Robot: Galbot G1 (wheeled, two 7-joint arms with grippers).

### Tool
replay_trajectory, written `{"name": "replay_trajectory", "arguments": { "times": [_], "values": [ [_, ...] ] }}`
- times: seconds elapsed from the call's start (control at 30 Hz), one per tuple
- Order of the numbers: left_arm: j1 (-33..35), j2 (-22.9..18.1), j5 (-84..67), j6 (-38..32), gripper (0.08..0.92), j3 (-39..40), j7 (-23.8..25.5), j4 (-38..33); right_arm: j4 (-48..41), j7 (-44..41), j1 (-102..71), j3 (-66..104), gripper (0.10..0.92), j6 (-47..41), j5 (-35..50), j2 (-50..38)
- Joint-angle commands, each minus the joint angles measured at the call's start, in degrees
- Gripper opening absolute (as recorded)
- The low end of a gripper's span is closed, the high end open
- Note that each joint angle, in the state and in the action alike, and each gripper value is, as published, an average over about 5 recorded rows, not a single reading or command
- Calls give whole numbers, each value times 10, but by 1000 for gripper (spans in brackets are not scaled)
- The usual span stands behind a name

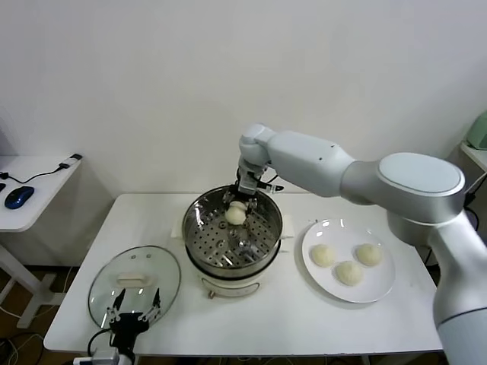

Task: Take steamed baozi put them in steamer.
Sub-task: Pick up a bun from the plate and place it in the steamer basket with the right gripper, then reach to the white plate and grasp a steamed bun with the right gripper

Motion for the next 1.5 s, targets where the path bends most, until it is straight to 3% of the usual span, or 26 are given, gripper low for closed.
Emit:
{"name": "replay_trajectory", "arguments": {
  "times": [0.03,0.17,0.3,0.53,0.7,0.83,1.13,1.27,1.5],
  "values": [
    [0,1,1,-1,823,0,0,2,-71,5,-24,20,693,26,-22,28],
    [-1,1,1,0,823,0,0,2,-70,5,-21,21,794,32,-7,30],
    [-1,1,2,1,823,1,0,-1,-31,-17,14,5,821,35,50,13],
    [3,0,6,0,823,3,2,-7,114,-85,180,-134,823,-30,330,-79],
    [4,-1,9,0,823,5,2,-8,194,-90,276,-251,823,-201,500,-189],
    [2,-1,9,0,823,7,2,-10,263,-61,308,-298,823,-366,478,-301],
    [-2,0,4,-2,823,2,2,-9,400,36,235,-340,823,-537,476,-446],
    [-3,0,4,-2,823,1,2,-7,395,75,142,-275,823,-583,449,-453],
    [1,-2,4,-1,823,0,2,-8,305,87,22,-193,823,-593,385,-407]
  ]
}}
